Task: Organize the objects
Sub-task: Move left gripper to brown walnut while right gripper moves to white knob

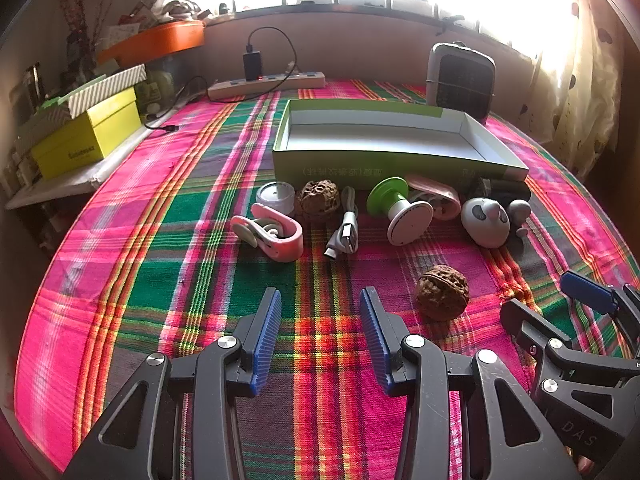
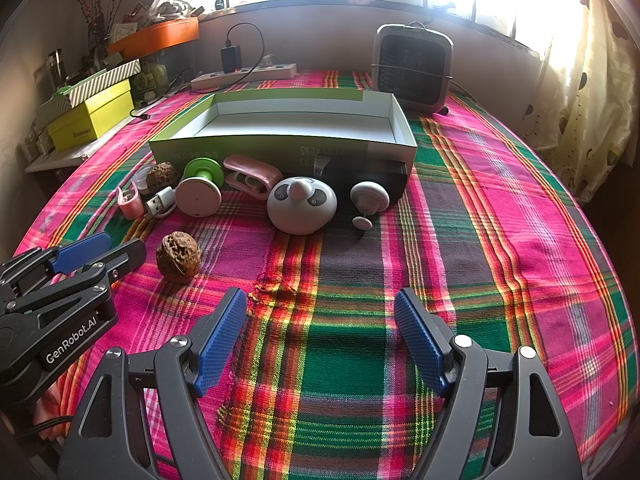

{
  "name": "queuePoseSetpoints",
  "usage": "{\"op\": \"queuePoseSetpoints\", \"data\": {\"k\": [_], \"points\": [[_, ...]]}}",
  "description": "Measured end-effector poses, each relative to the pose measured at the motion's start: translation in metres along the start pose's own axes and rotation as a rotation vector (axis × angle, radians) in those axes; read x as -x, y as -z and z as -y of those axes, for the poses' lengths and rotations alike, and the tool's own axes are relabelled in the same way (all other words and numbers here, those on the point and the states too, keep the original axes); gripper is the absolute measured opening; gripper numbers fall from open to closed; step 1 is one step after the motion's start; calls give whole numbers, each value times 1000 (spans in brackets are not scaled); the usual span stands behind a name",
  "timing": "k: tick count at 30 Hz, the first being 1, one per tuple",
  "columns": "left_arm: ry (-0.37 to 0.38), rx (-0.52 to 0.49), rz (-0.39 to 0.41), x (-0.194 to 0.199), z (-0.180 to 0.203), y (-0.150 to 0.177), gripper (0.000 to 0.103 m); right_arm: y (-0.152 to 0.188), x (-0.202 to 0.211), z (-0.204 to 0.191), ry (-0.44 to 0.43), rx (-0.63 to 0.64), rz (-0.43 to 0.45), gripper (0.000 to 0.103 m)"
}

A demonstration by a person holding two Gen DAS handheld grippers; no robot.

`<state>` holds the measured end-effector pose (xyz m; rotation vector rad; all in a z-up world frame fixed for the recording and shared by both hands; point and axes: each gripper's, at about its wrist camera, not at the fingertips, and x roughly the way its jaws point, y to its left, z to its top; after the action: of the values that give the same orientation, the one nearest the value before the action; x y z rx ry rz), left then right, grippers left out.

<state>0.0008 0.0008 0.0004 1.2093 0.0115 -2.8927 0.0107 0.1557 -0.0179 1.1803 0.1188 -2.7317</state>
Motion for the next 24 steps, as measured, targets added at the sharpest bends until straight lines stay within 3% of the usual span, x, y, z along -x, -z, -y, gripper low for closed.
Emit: {"op": "queuePoseSetpoints", "data": {"k": [12, 24], "points": [[11, -4, -17, 0, 0, -5, 39, -3, -2, 3, -20, 23, -11, 76], [106, -31, -32, 2, -5, -4, 39, -5, -3, 11, -78, 65, -34, 76]]}}
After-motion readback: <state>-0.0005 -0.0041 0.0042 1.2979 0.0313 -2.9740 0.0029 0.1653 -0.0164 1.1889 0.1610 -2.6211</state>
